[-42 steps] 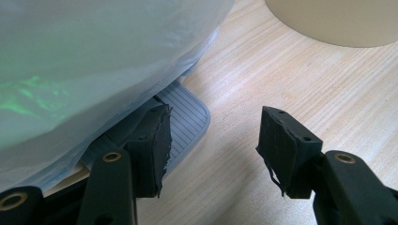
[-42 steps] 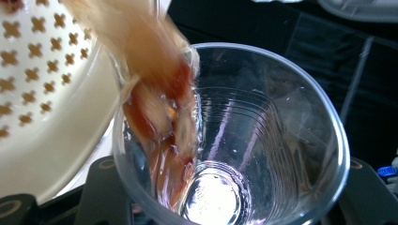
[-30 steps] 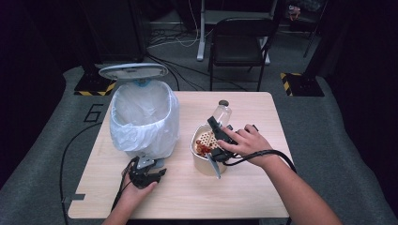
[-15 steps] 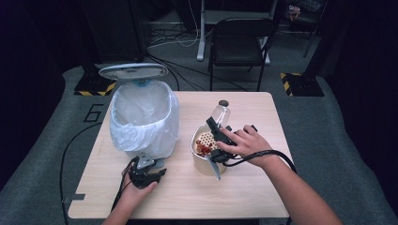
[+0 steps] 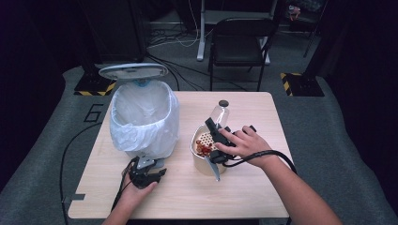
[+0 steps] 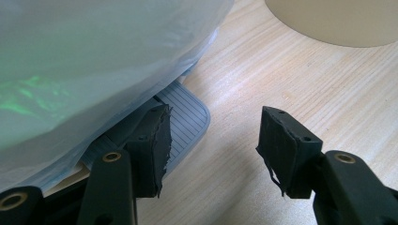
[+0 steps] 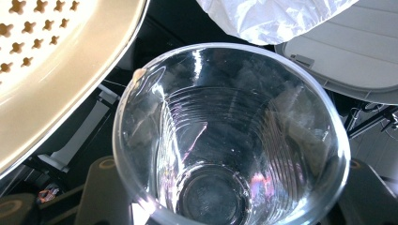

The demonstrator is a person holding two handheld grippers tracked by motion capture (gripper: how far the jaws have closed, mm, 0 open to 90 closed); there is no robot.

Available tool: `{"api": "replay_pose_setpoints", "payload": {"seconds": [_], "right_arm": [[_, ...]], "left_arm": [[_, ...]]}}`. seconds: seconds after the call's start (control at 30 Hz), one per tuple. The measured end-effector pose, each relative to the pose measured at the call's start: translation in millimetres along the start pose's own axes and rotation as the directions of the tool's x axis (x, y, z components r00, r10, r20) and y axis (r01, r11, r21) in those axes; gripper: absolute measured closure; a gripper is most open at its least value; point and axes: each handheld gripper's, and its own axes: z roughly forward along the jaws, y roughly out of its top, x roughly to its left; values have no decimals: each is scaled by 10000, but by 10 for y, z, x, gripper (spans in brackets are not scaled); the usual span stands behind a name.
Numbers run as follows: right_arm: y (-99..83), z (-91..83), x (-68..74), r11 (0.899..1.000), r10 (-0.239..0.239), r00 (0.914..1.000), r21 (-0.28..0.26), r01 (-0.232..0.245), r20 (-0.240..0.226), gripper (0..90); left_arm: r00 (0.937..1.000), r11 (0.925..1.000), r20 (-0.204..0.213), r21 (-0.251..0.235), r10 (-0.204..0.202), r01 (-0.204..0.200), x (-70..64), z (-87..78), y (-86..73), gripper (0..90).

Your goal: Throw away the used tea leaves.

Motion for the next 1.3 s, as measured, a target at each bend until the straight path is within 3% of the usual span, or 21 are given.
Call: {"api": "replay_pose_setpoints", "payload": {"seconds": [0.03, 0.1, 0.37, 0.4, 0.5, 0.53, 0.57, 0.6, 0.67, 0.73, 0.8, 0.83, 0.9, 1.0, 1.03, 1.07, 1.1, 1.13, 1.17, 1.23, 1.3], "right_arm": [[14, 1, 29, 9986, 519, 9986, -10, -519, 129, 412], [6, 2, 6, 10000, -45, 9999, -31, 45, 91, 412], [-3, -8, 14, 9994, 339, 9994, 57, -339, -26, 411], [-27, 8, -71, 9982, -596, 9962, -49, 600, 631, 411], [-34, 4, -85, 9982, -587, 9960, -53, 592, 671, 411], [-14, -4, -39, 9997, 249, 9976, -4, -249, 653, 410], [10, -19, 34, 9925, 1222, 9925, 61, -1223, 83, 411], [-24, -2, -35, 9995, -276, 9996, -124, 276, -9, 410], [-21, -7, -29, 9995, -309, 9994, -60, 308, -130, 410], [-14, 6, -99, 9978, -658, 9967, -71, 663, 485, 410], [-20, 8, -96, 9987, -497, 9978, -49, 499, 428, 410], [-17, 5, -69, 9991, -405, 9989, -151, 401, -225, 410], [-14, 4, -91, 9987, -494, 9988, -157, 494, 45, 410], [-10, -12, -63, 9993, -324, 9989, -174, 319, -325, 409], [-14, -4, -109, 9992, -391, 9983, -109, 396, 426, 408], [-17, 3, -155, 9972, -696, 9970, -266, 706, 345, 406], [-20, -3, -159, 9990, -350, 9990, -254, 357, 278, 406], [-24, -6, -158, 9991, -141, 9994, -400, 128, -313, 404], [-30, -11, -177, 9991, 219, 9997, -358, -223, -121, 403], [-39, -17, -221, 9967, 616, 9975, -510, -634, -360, 402], [-62, -32, -245, 9813, 1811, 9810, -538, -1849, -697, 402]], "left_arm": [[10000, 10000, 5, 10, 1, -1, 1, -1, 0, 442], [10000, 10000, 4, 11, 4, -4, 1, -1, 0, 442], [10000, 10000, -25, 7, 66, -66, 1, 0, 0, 442], [10000, 10000, -10, 9, 26, -26, 1, -1, 0, 441], [10000, 10000, 22, 20, 16, -17, 5, -2, 1, 442], [10000, 10000, 10, 15, 19, -19, 4, -2, 1, 442], [10000, 10000, 6, 15, 25, -25, 3, -2, 1, 442], [10000, 10000, 10, 10, 19, -19, 3, -1, 1, 441], [10000, 10000, 22, 19, 14, -14, 5, -2, 1, 442], [10000, 10000, 38, 30, 4, -4, 6, -3, 2, 442], [10000, 10000, 29, 27, 12, -12, 6, -3, 2, 442], [10000, 10000, 43, 35, 1, -2, 6, -3, 3, 442], [10000, 10000, 33, 38, 17, -17, 8, -4, 4, 442], [9999, 9999, -43, -32, -109, 109, -3, 2, 1, 442], [9999, 9999, -16, -32, -119, 119, -3, 2, 1, 442], [10000, 10000, -1, 2, -31, 31, 3, -1, 3, 442], [9999, 9999, -12, -37, -137, 137, -3, 2, 1, 441], [9999, 9999, -4, -24, -120, 120, -1, 0, 2, 442], [9999, 9999, -19, -34, -126, 126, -1, 1, 1, 442], [9999, 9999, -42, -40, -117, 116, -5, 2, 1, 441], [9999, 9999, -42, -29, -106, 105, -3, 1, 1, 441]]}}
